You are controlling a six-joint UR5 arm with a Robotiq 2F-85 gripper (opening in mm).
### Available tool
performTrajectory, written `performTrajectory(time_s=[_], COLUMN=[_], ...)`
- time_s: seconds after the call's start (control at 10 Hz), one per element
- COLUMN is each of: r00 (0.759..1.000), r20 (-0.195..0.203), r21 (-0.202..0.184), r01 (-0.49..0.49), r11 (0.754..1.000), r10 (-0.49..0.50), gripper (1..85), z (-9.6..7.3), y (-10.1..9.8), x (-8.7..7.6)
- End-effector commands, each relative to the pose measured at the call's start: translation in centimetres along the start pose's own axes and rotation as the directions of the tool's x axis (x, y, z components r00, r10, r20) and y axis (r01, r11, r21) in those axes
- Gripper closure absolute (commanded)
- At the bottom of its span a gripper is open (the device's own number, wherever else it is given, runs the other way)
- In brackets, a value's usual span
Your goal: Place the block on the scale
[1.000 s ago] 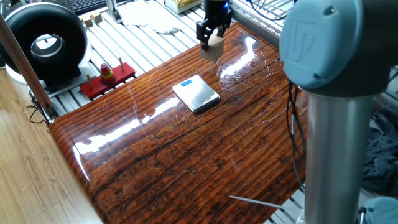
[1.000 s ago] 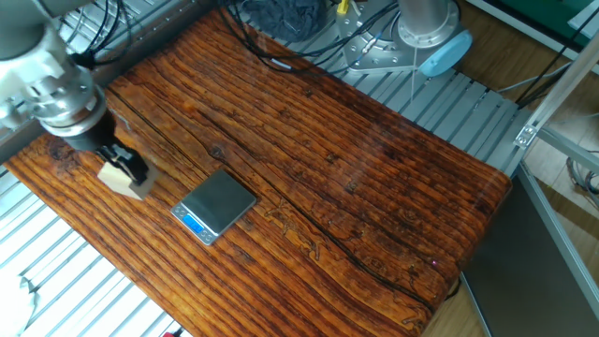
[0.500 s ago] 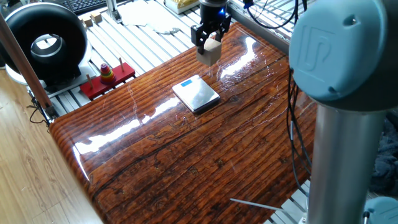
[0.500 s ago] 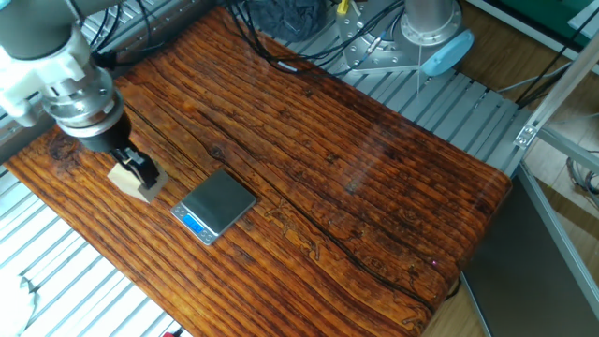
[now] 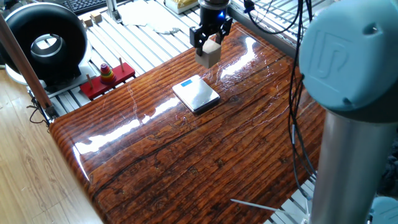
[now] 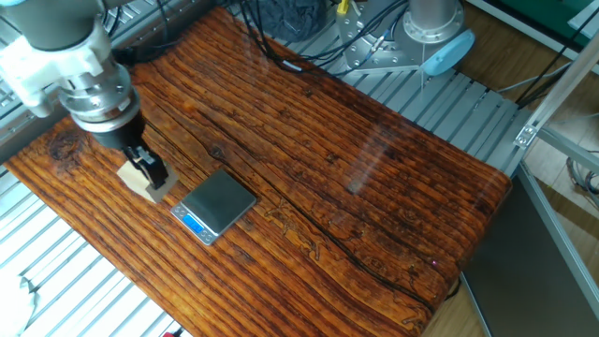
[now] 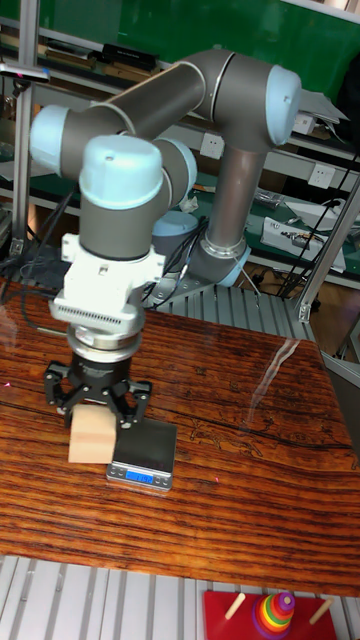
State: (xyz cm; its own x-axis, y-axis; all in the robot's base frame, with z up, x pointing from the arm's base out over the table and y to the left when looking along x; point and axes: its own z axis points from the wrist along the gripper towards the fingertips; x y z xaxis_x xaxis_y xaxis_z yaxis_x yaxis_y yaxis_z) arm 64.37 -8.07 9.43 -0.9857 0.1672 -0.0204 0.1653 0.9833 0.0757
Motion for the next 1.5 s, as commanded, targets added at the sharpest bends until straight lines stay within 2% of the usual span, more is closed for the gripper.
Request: performTrajectory(time_s=[0.0,0.2,0.6,0.8,1.1,1.4], r00=[0.994,0.990,0.986,0.985,0.985,0.986], r20=[0.012,0.013,0.017,0.026,0.063,0.065], r21=[-0.037,-0.017,-0.004,-0.015,-0.005,-0.001], r01=[-0.110,-0.138,-0.168,-0.169,-0.159,-0.154], r11=[0.993,0.990,0.986,0.985,0.987,0.988], r10=[0.110,0.138,0.168,0.170,0.159,0.154], gripper=[84.7,84.7,84.7,84.7,84.7,84.7], z=[-0.8,-1.0,-0.6,0.0,1.6,2.4], y=[3.4,4.6,4.4,5.1,5.0,5.1], x=[0.6,1.0,1.0,1.3,1.7,2.4])
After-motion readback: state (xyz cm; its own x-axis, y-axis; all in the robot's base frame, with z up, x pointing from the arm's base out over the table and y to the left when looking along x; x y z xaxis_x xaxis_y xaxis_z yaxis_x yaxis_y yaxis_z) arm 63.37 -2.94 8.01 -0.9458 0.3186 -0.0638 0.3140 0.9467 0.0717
